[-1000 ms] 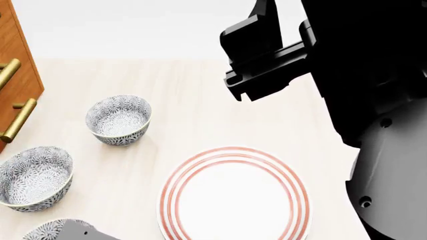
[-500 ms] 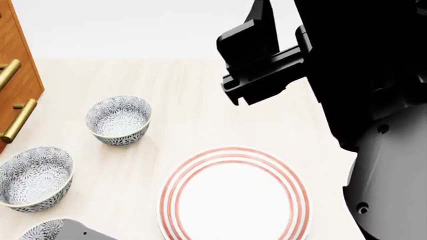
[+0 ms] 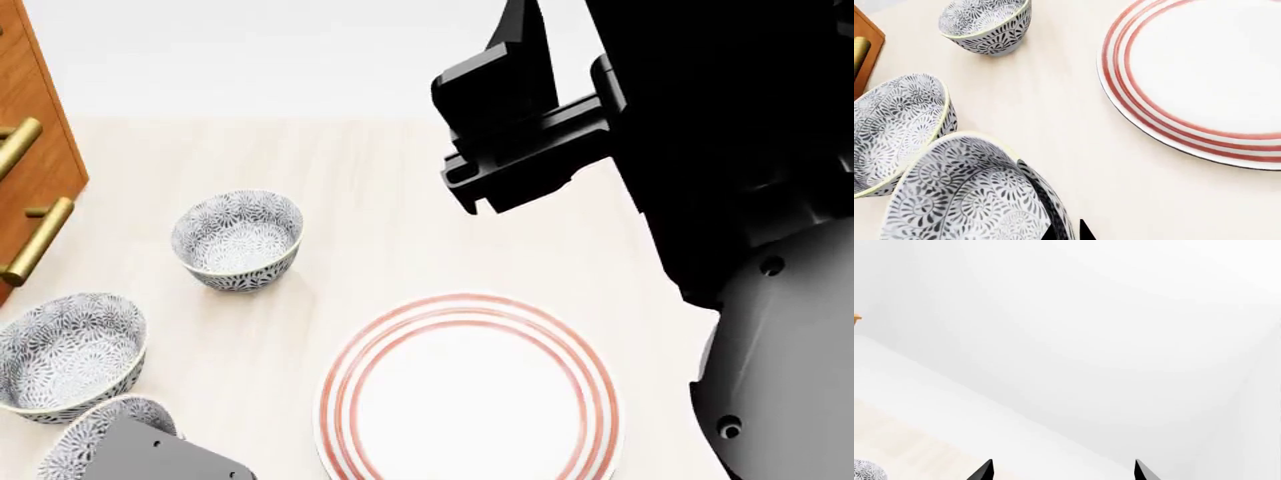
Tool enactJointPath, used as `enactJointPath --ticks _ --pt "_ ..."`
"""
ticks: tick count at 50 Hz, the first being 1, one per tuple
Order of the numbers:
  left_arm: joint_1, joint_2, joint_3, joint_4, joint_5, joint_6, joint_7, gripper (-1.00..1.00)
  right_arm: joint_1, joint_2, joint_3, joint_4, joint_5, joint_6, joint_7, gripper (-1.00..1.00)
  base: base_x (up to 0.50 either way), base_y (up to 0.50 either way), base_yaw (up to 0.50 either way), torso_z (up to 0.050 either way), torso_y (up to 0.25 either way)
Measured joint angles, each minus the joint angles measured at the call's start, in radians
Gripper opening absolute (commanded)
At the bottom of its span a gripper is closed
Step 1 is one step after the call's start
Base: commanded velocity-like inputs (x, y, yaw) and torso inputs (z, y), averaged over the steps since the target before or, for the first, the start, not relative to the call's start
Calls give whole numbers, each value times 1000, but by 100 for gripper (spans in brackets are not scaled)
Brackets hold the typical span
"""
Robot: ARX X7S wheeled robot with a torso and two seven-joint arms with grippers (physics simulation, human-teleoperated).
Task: Put the bowl at the front on the plate.
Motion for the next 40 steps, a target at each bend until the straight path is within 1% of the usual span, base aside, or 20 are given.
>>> enactJointPath --ticks 40 --pt "-44 -47 -3 147 65 79 64 -100 -9 21 -14 -24 4 -7 17 100 0 0 0 0 0"
